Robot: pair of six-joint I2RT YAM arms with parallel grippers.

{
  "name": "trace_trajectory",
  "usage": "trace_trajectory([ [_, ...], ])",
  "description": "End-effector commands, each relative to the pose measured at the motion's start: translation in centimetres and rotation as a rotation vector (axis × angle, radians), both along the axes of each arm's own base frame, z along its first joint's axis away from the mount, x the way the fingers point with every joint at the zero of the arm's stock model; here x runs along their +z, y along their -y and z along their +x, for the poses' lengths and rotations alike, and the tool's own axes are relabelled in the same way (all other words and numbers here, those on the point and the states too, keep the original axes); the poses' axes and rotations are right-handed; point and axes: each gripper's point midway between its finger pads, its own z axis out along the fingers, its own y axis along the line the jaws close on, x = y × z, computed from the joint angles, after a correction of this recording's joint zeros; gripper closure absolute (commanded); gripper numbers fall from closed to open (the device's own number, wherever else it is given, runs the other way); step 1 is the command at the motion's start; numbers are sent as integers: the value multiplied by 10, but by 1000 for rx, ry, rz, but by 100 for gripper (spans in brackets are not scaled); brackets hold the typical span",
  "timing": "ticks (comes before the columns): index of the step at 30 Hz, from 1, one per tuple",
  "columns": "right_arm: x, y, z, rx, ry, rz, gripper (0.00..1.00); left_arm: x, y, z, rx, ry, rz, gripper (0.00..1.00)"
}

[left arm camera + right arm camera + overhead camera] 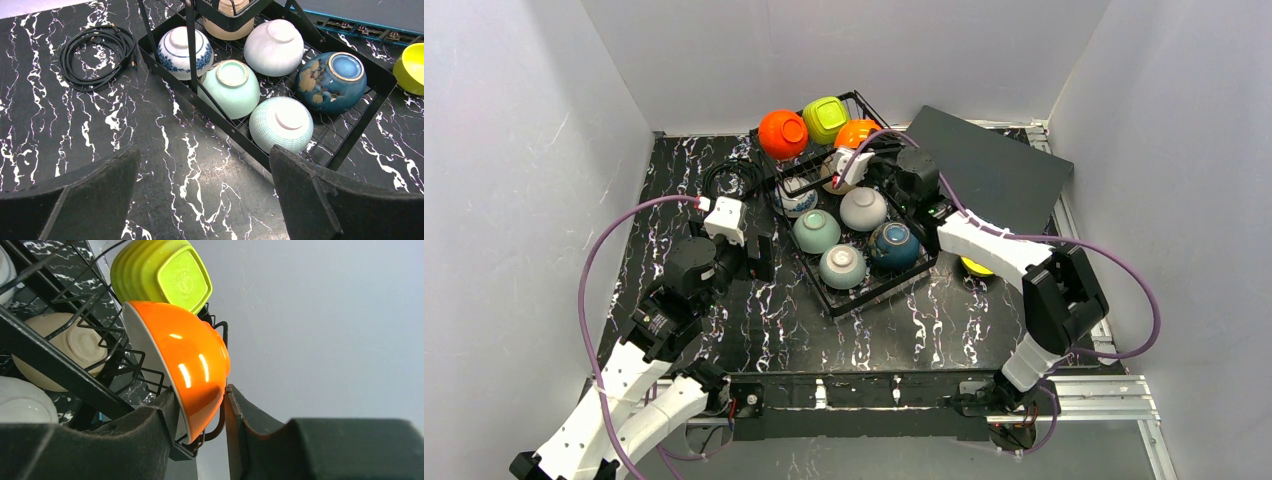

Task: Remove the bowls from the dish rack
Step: Pick up the bowl from the dish rack.

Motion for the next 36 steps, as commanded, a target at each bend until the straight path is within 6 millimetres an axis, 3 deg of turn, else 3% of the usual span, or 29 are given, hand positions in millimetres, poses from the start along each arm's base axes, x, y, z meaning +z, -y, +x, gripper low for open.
trace_trajectory([
  [1, 29, 3, 6, -77, 139, -1, 56, 0, -4, 1, 17, 13, 5, 2],
  [9, 25, 2, 11, -143, 194, -83, 60, 1, -4, 1, 19, 16, 4, 2],
  [18, 26, 0, 13, -159, 218, -119, 72, 0, -5, 1, 20, 17, 7, 2],
  [20, 27, -1, 13, -159, 221, -119, 78, 0, -5, 1, 21, 17, 7, 2],
  [23, 28, -2, 11, -154, 236, -106, 99, 1, -5, 1, 22, 19, 6, 2],
  [30, 28, -5, 12, -150, 263, -100, 99, 1, -7, 0, 27, 22, 8, 2],
  [36, 43, -9, 10, -141, 310, -68, 99, 1, -7, 1, 29, 22, 9, 2],
])
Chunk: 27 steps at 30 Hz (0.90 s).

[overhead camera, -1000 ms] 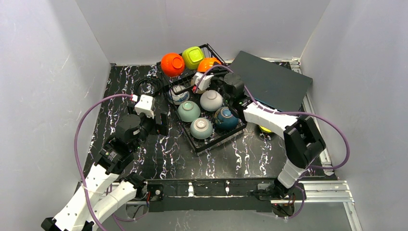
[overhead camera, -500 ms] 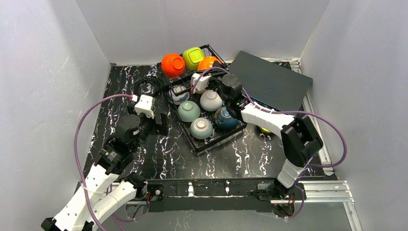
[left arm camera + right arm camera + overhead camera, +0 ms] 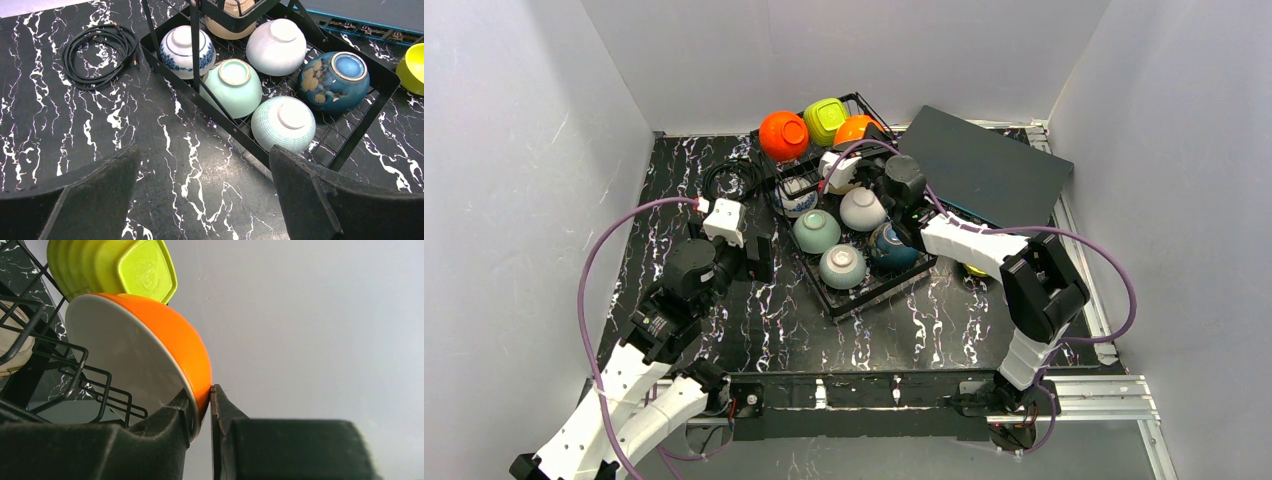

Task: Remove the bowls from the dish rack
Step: Pick up the bowl from the dish rack.

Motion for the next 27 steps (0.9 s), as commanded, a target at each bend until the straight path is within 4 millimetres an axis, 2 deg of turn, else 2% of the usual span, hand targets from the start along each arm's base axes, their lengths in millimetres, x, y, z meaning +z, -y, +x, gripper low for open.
trace_trajectory([
  [1, 33, -7, -4, 24, 85, 76, 99, 3, -5, 2, 23, 20, 7, 2],
  [18, 63, -20, -15, 89, 218, 112, 99, 4, -6, 1, 27, 24, 5, 2],
  [27, 80, -12, -30, 100, 221, 201, 99, 4, -6, 1, 25, 23, 5, 2],
])
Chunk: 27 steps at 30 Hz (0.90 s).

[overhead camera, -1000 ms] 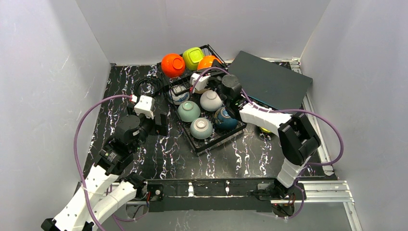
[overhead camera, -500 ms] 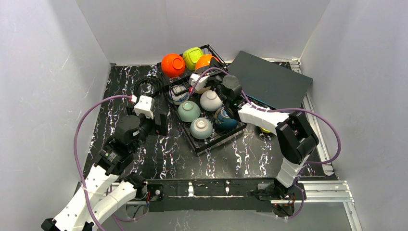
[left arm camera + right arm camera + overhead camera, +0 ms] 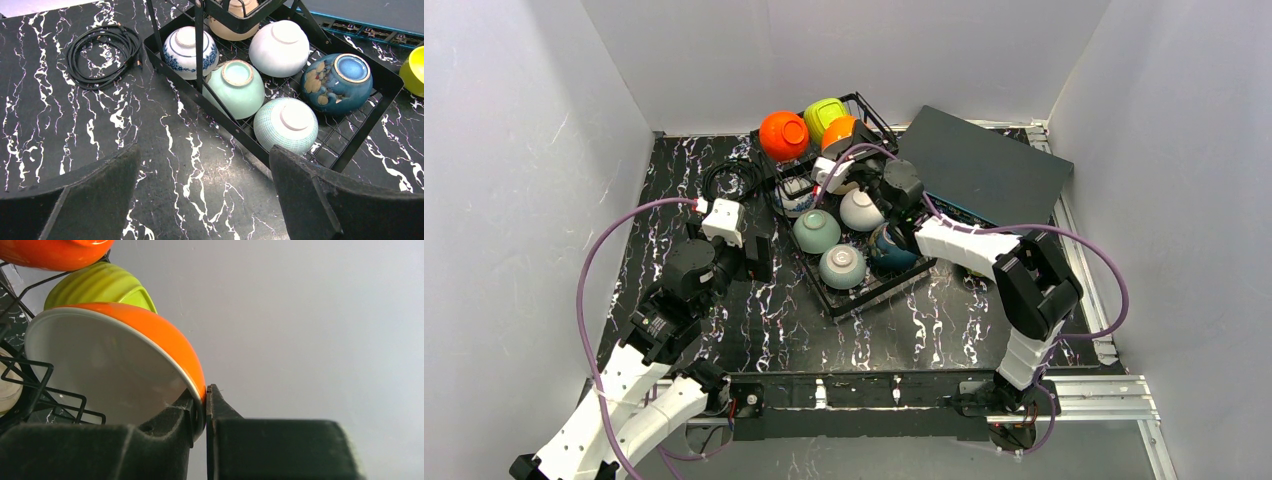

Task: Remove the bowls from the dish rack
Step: Pick up the bowl from the dish rack, then place the bowl with the bowl.

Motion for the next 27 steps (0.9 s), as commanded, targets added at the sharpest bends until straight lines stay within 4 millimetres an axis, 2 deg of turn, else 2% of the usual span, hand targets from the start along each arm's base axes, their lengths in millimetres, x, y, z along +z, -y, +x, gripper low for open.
trace_trajectory([
  [1, 62, 13, -21, 18, 103, 181, 99, 3, -3, 1, 11, 18, 4, 2],
  [10, 89, 37, -37, 23, 62, 350, 99, 2, -2, 1, 6, 15, 1, 2],
  [16, 100, 62, -47, -19, 10, 466, 99, 2, 0, 0, -1, 11, -2, 2],
  [27, 99, 116, -66, -158, -163, 645, 99, 2, 1, 0, -9, 11, -8, 2],
])
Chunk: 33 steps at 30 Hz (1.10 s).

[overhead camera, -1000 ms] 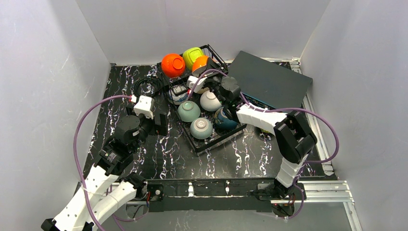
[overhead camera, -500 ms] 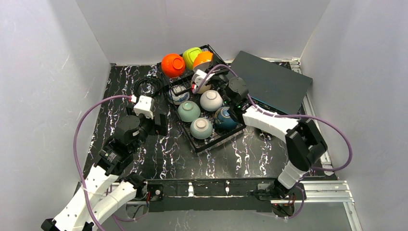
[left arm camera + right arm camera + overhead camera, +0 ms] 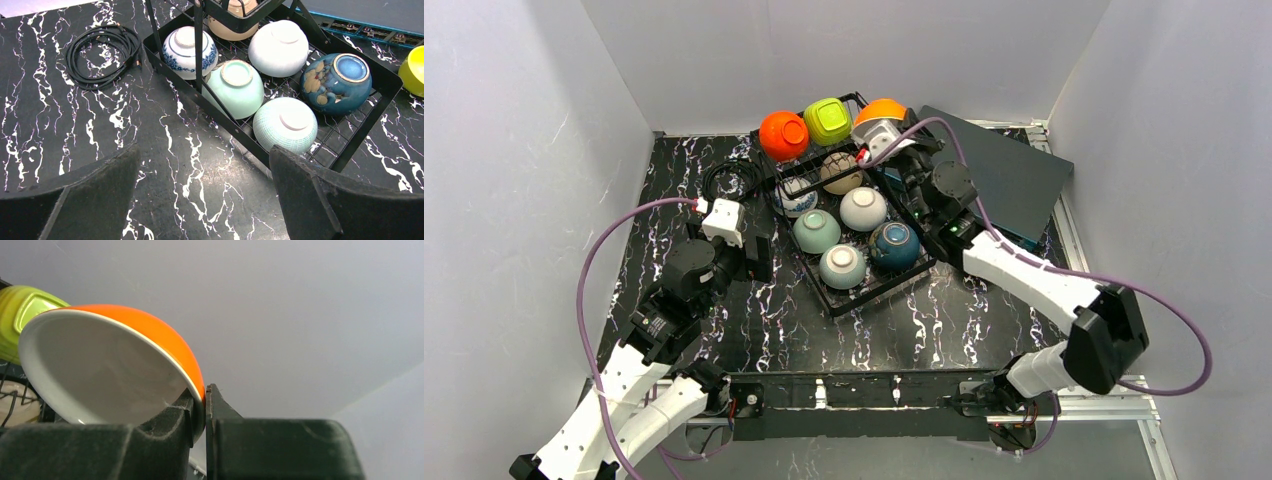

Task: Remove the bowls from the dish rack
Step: Place the bowl with the bowl.

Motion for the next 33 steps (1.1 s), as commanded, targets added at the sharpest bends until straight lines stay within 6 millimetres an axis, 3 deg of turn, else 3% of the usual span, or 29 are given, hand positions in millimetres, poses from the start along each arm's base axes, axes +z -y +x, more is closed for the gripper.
trace_trajectory([
  [1, 20, 37, -20, -64, -60, 188, 99, 2, 1, 0, -7, 10, -7, 2],
  [7, 4, 73, -32, -190, -215, 291, 99, 2, 2, -1, -12, 10, -10, 2],
  [18, -57, 121, -48, -420, -463, 342, 99, 3, 2, -1, -15, 11, -13, 2],
  [23, -81, 143, -48, -472, -570, 418, 99, 4, 3, -2, -17, 14, -18, 2],
  [33, -140, 206, -42, -588, -833, 670, 99, 3, 5, -3, -25, 11, -20, 2],
])
